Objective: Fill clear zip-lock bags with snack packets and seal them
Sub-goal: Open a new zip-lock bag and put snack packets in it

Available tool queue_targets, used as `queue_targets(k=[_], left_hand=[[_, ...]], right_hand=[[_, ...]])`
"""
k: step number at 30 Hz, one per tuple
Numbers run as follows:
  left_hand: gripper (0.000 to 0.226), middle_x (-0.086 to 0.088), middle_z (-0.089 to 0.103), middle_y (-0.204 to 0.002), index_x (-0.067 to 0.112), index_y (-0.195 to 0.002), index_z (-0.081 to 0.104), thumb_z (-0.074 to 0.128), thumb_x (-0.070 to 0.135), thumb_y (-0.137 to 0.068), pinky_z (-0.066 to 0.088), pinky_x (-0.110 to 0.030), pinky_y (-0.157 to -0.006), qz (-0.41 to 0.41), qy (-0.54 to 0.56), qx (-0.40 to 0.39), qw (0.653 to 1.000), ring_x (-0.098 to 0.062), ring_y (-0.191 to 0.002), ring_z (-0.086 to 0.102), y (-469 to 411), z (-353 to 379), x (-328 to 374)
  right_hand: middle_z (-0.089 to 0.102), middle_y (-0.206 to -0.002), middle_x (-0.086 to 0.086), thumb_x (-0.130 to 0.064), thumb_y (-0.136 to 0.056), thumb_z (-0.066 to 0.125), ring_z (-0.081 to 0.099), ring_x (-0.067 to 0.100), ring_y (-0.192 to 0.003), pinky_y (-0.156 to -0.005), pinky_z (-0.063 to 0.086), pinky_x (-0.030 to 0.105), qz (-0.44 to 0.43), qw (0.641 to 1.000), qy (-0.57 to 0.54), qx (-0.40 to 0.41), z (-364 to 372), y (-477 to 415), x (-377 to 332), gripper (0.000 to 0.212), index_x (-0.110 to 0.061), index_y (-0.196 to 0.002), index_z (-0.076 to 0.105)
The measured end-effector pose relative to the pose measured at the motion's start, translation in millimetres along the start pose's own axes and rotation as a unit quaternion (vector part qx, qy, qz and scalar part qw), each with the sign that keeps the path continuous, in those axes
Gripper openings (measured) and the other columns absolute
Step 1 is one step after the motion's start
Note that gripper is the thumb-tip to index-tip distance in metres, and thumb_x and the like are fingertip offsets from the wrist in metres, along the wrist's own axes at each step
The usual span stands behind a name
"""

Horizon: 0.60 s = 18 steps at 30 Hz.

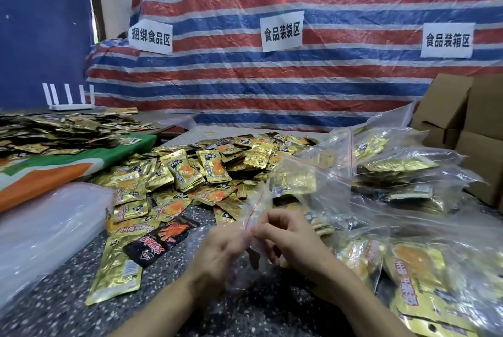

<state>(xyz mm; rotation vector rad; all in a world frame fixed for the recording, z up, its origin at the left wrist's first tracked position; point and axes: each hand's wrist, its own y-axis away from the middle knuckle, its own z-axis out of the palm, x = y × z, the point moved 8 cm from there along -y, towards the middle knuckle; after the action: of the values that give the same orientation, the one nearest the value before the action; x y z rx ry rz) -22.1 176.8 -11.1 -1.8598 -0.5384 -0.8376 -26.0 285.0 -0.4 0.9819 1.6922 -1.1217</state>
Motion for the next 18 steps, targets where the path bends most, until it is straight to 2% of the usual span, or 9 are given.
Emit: queue_targets(k=[2,3,5,6,8,10,14,16,18], left_hand=[[0.075,-0.017,0.073,-0.078,0.005,-0.073,0.074,0.034,0.066,-0.09,0.049,-0.034,-0.07,-0.101,0.125,0.039,0.986,-0.034,-0.072,0.066,0,-7,-19],[0.08,-0.023,0.071,-0.077,0.002,-0.073,0.073,0.031,0.067,-0.091,0.048,-0.034,-0.07,-0.116,0.146,0.044,0.981,-0.035,-0.07,0.065,-1,-10,-24],[0.071,-0.029,0.07,-0.079,-0.004,-0.076,0.071,0.041,0.059,-0.093,0.047,-0.038,-0.071,-0.125,0.163,0.054,0.977,-0.039,-0.071,0.064,-6,-14,-28],[0.06,-0.026,0.07,-0.078,-0.002,-0.075,0.071,0.052,0.053,-0.089,0.047,-0.038,-0.07,-0.133,0.161,0.064,0.976,-0.039,-0.069,0.063,-7,-16,-29],[0.037,-0.013,0.065,-0.067,0.009,-0.065,0.07,0.068,0.045,-0.074,0.047,-0.031,-0.06,-0.152,0.157,0.088,0.972,-0.027,-0.06,0.059,-8,-20,-33],[0.026,-0.007,0.056,-0.058,0.016,-0.055,0.063,0.07,0.039,-0.066,0.042,-0.024,-0.049,-0.167,0.166,0.134,0.963,-0.019,-0.051,0.05,-5,-26,-38],[0.025,-0.003,0.046,-0.047,0.021,-0.045,0.053,0.059,0.026,-0.069,0.034,-0.022,-0.041,-0.193,0.155,0.236,0.94,-0.016,-0.042,0.04,1,-49,-49],[0.028,0.0,0.04,-0.044,0.02,-0.042,0.048,0.057,0.023,-0.069,0.033,-0.02,-0.041,-0.191,0.136,0.238,0.942,-0.012,-0.039,0.035,1,-50,-49],[0.031,0.003,0.037,-0.043,0.019,-0.04,0.045,0.056,0.023,-0.069,0.033,-0.017,-0.042,-0.19,0.124,0.209,0.951,-0.009,-0.039,0.033,-1,-44,-46]], right_hand=[[0.05,-0.059,0.011,-0.018,-0.076,0.061,0.044,0.014,-0.047,-0.046,0.034,0.022,-0.015,1.0,-0.002,-0.012,4,1,-4,0.016,-0.009,-0.064,0.057],[0.049,-0.06,0.011,-0.017,-0.076,0.06,0.044,0.015,-0.049,-0.048,0.035,0.024,-0.021,1.0,-0.002,-0.021,5,1,-5,0.016,-0.008,-0.064,0.057],[0.048,-0.061,0.011,-0.016,-0.076,0.059,0.044,0.017,-0.054,-0.051,0.036,0.025,-0.029,0.999,0.008,-0.033,7,2,-6,0.015,-0.006,-0.065,0.057],[0.047,-0.061,0.011,-0.016,-0.075,0.058,0.043,0.018,-0.055,-0.051,0.035,0.025,-0.032,0.999,0.016,-0.036,8,3,-6,0.016,-0.005,-0.064,0.056],[0.045,-0.057,0.007,-0.015,-0.074,0.056,0.042,0.017,-0.053,-0.049,0.034,0.025,-0.034,0.999,0.024,-0.018,6,1,-5,0.018,-0.002,-0.062,0.053],[0.043,-0.051,0.001,-0.015,-0.073,0.054,0.041,0.016,-0.047,-0.044,0.034,0.022,-0.042,0.998,0.017,0.05,-5,0,-4,0.019,-0.004,-0.058,0.05],[0.039,-0.048,0.001,-0.009,-0.079,0.05,0.035,0.018,-0.045,-0.04,0.029,0.026,-0.089,0.968,-0.095,0.213,-37,7,-6,0.026,-0.014,-0.053,0.047],[0.042,-0.054,0.003,-0.011,-0.08,0.052,0.035,0.018,-0.052,-0.045,0.028,0.027,-0.116,0.962,-0.064,0.239,-43,10,-11,0.019,-0.012,-0.061,0.048],[0.056,-0.073,0.001,-0.018,-0.078,0.054,0.043,0.014,-0.059,-0.05,0.035,0.02,-0.153,0.964,0.025,0.218,-37,12,-22,0.005,-0.014,-0.08,0.057]])
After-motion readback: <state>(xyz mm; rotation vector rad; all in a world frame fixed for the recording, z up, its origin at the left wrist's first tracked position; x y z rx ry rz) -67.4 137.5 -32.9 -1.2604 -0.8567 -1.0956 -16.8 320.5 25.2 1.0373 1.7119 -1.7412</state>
